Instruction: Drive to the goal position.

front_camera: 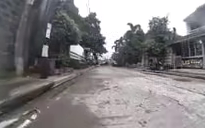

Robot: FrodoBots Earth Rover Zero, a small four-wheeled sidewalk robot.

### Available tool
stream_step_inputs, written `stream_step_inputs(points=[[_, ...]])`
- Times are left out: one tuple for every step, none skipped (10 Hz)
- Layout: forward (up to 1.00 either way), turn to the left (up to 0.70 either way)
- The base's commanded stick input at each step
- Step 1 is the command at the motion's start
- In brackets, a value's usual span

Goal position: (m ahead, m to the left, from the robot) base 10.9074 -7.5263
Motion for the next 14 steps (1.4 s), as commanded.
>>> stream_step_inputs(points=[[0.70,0.00],[0.70,0.00],[0.70,0.00],[0.70,0.00],[0.70,0.00],[0.70,0.00],[0.70,0.00],[0.70,0.00],[0.70,0.00],[0.70,0.00],[0.70,0.00],[0.70,0.00],[0.70,0.00],[0.70,0.00]])
